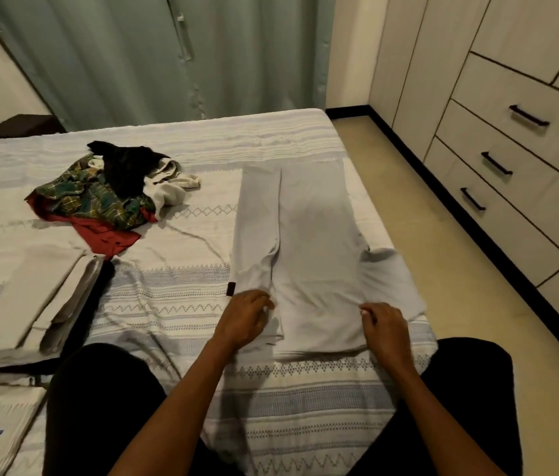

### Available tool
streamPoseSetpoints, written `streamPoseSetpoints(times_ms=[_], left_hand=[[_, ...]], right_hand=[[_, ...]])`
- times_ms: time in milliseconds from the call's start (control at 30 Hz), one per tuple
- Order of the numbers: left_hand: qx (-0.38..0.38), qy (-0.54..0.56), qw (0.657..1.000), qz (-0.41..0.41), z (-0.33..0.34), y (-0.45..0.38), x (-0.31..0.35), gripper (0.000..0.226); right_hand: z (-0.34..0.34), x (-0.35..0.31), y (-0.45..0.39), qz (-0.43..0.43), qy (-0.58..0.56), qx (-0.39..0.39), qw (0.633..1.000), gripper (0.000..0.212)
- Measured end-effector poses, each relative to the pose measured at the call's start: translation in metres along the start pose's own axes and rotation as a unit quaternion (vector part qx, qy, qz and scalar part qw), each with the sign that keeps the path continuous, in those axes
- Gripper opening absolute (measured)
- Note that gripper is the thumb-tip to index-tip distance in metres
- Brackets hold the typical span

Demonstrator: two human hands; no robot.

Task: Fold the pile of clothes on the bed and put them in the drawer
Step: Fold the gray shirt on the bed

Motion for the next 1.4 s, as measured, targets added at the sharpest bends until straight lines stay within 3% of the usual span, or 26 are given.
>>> streamPoseSetpoints(times_ms=[200,300,433,700,933,1067,1133,1267,1400], left_hand=[[-0.076,0.013,0.997,-0.015,0.024,-0.080,0.066,0.029],[-0.095,0.018,0.993,-0.068,0.029,-0.120,0.078,0.032],[-0.112,0.019,0.986,-0.120,0.032,-0.186,0.082,0.038],[-0.121,-0.017,0.980,-0.155,0.052,-0.336,0.081,0.044],[-0.116,0.022,0.969,-0.217,0.100,-0.498,0.071,0.057],[-0.109,-0.058,0.963,-0.238,0.130,-0.559,0.067,0.073],[-0.086,-0.064,0.965,-0.239,0.136,-0.572,0.067,0.065],[-0.056,0.008,0.963,-0.264,0.136,-0.587,0.058,0.040],[0.005,0.187,0.939,-0.289,0.121,-0.584,0.028,0.042]], right_hand=[[-0.016,0.021,-0.032,0.100,-0.023,-0.006,0.995,0.023],[-0.016,0.011,-0.068,0.104,-0.047,-0.021,0.993,0.038],[-0.007,0.008,-0.141,0.114,-0.095,-0.068,0.987,0.034],[0.043,0.037,-0.268,0.175,-0.054,-0.178,0.967,0.045],[0.099,0.062,-0.350,0.217,-0.034,-0.149,0.964,0.037],[0.110,0.070,-0.377,0.235,-0.039,-0.162,0.958,0.039],[0.107,0.075,-0.378,0.234,-0.033,-0.183,0.954,0.041],[0.100,0.076,-0.367,0.232,-0.010,-0.219,0.948,0.045],[0.092,0.047,-0.362,0.198,0.018,-0.152,0.968,0.042]])
Point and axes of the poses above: each hand's wrist, its own y-axis away from the middle knuckle, its own z-axis out of the palm, x = y × z, the point moved 4 cm from there along -y, towards the middle knuckle, and after that the axes turned 12 degrees about -z, right-handed, at the moved point
